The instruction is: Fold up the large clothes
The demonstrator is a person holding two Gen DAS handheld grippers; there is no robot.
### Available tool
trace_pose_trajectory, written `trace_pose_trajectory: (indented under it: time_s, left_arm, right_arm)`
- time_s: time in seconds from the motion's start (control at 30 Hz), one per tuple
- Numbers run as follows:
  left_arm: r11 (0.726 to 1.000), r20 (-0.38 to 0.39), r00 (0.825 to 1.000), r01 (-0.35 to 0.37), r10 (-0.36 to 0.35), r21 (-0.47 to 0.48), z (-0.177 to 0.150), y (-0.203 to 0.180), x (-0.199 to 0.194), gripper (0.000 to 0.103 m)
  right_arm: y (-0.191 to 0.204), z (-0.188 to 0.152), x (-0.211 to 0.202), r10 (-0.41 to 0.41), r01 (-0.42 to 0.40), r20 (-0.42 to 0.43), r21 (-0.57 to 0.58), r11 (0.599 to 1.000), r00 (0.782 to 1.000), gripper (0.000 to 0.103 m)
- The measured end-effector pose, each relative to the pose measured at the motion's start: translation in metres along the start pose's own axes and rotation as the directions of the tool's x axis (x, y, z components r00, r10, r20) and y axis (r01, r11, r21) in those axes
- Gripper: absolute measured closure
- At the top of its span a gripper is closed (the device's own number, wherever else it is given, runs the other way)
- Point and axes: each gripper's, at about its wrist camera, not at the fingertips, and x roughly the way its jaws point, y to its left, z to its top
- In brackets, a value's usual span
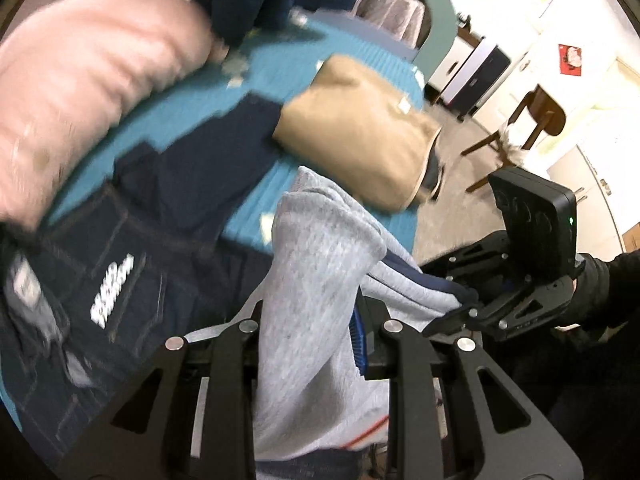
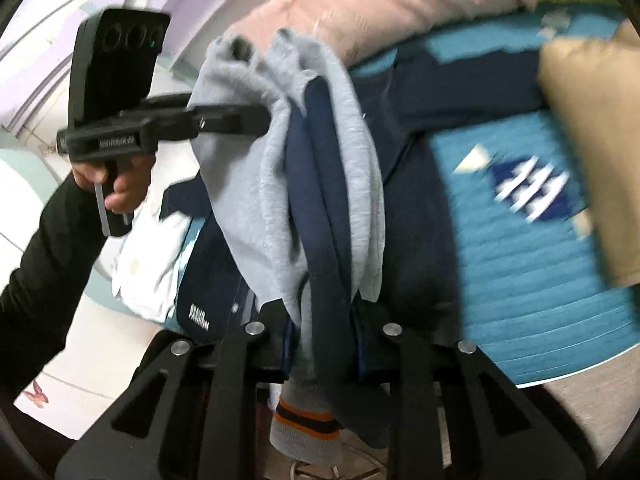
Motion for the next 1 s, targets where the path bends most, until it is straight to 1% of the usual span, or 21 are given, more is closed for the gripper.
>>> trace_pose_trajectory:
  time_s: [0.1,0.13,0.2,0.3,0.47,0.6,0.63,0.67,0.7,0.77,0.83,0.9,0.93,1.0]
  left_arm:
    - [0.999,0.046,0.999,0.01,-0.012,0.038,0.031,-0.019,-0.001,0.079]
    - [0.999,0.056,0.998,0.014,-0.017,0.049,0.04,-0.024,0.0,0.079]
    - [0.997,0.079,0.996,0.024,-0.03,0.07,0.063,-0.036,0.004,0.079]
    - [0.995,0.101,0.994,0.03,-0.04,0.097,0.089,-0.049,0.008,0.079]
    - [0.989,0.126,0.99,0.037,-0.055,0.143,0.142,-0.065,0.014,0.079]
    - [0.983,0.132,0.989,0.047,-0.071,0.177,0.185,-0.074,0.021,0.079]
    - [0.981,0.124,0.989,0.055,-0.079,0.185,0.201,-0.077,0.027,0.079]
    - [0.98,0.116,0.99,0.057,-0.08,0.188,0.212,-0.078,0.033,0.079]
    - [0.979,0.111,0.991,0.054,-0.077,0.198,0.224,-0.08,0.041,0.079]
    - [0.977,0.095,0.993,0.055,-0.076,0.207,0.242,-0.081,0.058,0.078]
    - [0.98,0.072,0.996,0.043,-0.058,0.195,0.262,-0.08,0.085,0.077]
    - [0.981,0.05,0.999,-0.003,-0.007,0.196,0.276,-0.081,0.115,0.076]
    - [0.982,0.041,0.999,-0.038,0.031,0.184,0.284,-0.083,0.136,0.075]
    - [0.981,0.039,0.995,-0.095,0.09,0.167,0.293,-0.089,0.168,0.073]
  right_arm:
    - [-0.011,0.016,-0.038,-0.054,0.054,0.032,-0.021,0.998,0.998,0.082]
    - [-0.014,0.015,-0.053,-0.075,0.076,0.039,-0.036,0.996,0.996,0.082]
    - [-0.029,0.023,-0.082,-0.112,0.115,0.052,-0.055,0.992,0.992,0.082]
    - [-0.044,0.037,-0.113,-0.142,0.146,0.065,-0.05,0.988,0.988,0.082]
    - [-0.058,0.062,-0.151,-0.145,0.148,0.075,-0.035,0.988,0.987,0.082]
    - [-0.083,0.087,-0.184,-0.103,0.101,0.082,0.026,0.995,0.991,0.082]
    - [-0.091,0.092,-0.192,-0.089,0.086,0.077,0.044,0.995,0.993,0.082]
    - [-0.103,0.099,-0.2,-0.069,0.065,0.062,0.072,0.995,0.996,0.082]
    - [-0.107,0.103,-0.205,-0.061,0.055,0.059,0.099,0.994,0.996,0.082]
    - [-0.131,0.114,-0.216,-0.042,0.036,0.037,0.14,0.989,0.998,0.082]
    - [-0.156,0.12,-0.22,-0.038,0.033,0.023,0.201,0.979,0.999,0.082]
    - [-0.191,0.126,-0.219,-0.083,0.08,0.002,0.249,0.965,0.997,0.082]
    - [-0.207,0.127,-0.217,-0.109,0.107,-0.007,0.266,0.958,0.994,0.082]
    - [-0.232,0.126,-0.214,-0.157,0.154,-0.015,0.297,0.942,0.987,0.082]
